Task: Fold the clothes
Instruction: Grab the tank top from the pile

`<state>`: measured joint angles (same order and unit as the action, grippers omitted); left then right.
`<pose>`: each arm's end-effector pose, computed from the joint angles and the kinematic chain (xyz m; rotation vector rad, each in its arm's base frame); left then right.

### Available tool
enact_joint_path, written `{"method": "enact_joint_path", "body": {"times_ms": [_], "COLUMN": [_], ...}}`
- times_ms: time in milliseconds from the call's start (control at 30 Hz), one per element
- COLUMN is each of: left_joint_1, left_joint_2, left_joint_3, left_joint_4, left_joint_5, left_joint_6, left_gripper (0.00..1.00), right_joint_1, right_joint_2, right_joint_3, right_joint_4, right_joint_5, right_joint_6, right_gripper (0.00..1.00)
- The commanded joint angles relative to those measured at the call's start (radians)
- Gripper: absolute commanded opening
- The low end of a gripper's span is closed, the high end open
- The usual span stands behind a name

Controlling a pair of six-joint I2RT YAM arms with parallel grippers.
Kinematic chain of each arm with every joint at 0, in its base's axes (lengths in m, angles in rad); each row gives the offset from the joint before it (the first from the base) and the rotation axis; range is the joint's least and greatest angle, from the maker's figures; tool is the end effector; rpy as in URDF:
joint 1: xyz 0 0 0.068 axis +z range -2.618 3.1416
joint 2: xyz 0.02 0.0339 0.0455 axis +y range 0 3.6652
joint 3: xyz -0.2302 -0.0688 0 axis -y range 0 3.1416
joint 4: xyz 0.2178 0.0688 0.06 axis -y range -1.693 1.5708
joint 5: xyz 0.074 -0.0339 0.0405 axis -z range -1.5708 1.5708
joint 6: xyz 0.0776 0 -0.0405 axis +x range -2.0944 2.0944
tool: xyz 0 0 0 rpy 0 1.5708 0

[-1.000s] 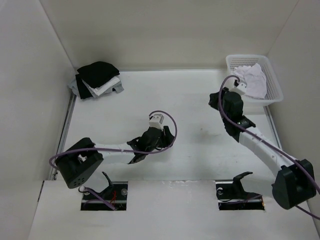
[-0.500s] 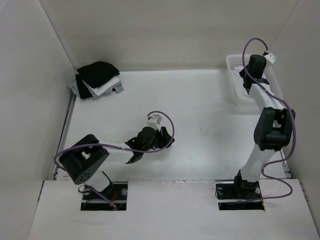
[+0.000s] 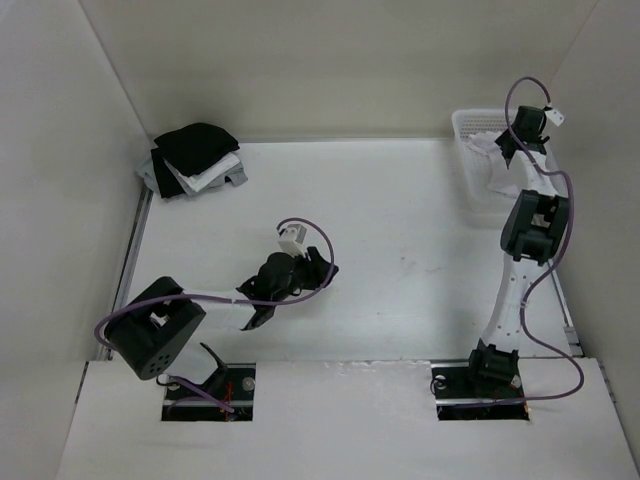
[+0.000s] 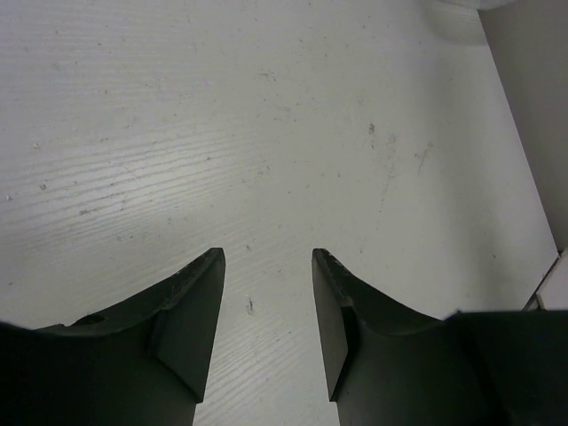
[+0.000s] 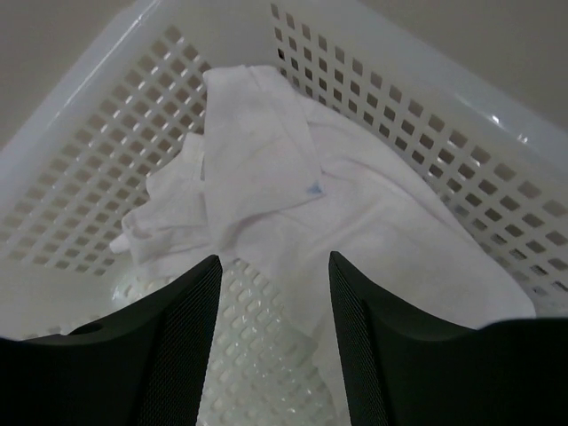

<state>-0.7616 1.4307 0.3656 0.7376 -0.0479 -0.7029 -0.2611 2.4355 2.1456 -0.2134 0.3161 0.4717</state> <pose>0.2119 -0.1970 0.1312 0.0245 2.0132 -0.9283 0.5256 -0.1654 0.1868 0.9119 1.8391 -0.1970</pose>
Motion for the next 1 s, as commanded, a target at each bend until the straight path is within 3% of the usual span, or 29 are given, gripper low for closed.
{"method": "enact_joint_path", "body": {"times_ms": [0,133,233,433,500,533,567,600,733,900,967], "left_joint_1": [-0.006,0.006,0.023,0.09,0.126,0.139,0.152,0.17,0.19,0.187,0.187], "left_joint_2": [-0.032,-0.067,-0.102,-0.177,-0.205,-0.213,-0.219,-0.225,-0.234,-0.222,-0.219], "left_joint_3": [-0.013,-0.024,-0.027,-0.031,-0.045,-0.051,-0.056,-0.062,-0.076,-0.073,-0.071], "left_joint_4": [0.08,0.069,0.06,0.032,0.031,0.031,0.031,0.031,0.039,0.046,0.048], "left_joint_5": [0.005,0.0,0.0,0.023,0.036,0.042,0.048,0.054,0.068,0.071,0.071], "left_joint_6": [0.011,0.003,-0.001,-0.004,-0.004,-0.001,-0.001,-0.004,-0.012,-0.012,-0.018], "left_gripper": [0.42,0.42,0.43,0.43,0.43,0.43,0.43,0.43,0.43,0.43,0.43], "right_joint_1": [-0.01,-0.028,-0.034,-0.031,-0.039,-0.042,-0.045,-0.049,-0.068,-0.051,-0.036], "right_joint_2": [0.118,0.246,0.267,0.269,0.26,0.257,0.249,0.238,0.162,-0.096,-0.188], "right_joint_3": [0.25,0.421,0.422,0.435,0.431,0.431,0.427,0.418,0.298,-0.03,-0.09], "right_joint_4": [-0.09,-0.179,-0.172,-0.222,-0.302,-0.317,-0.336,-0.345,-0.305,0.041,0.1], "right_joint_5": [0.023,0.008,-0.012,-0.031,-0.035,-0.041,-0.046,-0.043,-0.057,-0.146,-0.153], "right_joint_6": [-0.007,0.016,0.022,-0.015,-0.013,-0.01,-0.007,-0.005,0.015,-0.001,-0.004], "right_gripper": [0.58,0.58,0.47,0.42,0.32,0.23,0.08,0.02,0.0,0.0,0.0]}}
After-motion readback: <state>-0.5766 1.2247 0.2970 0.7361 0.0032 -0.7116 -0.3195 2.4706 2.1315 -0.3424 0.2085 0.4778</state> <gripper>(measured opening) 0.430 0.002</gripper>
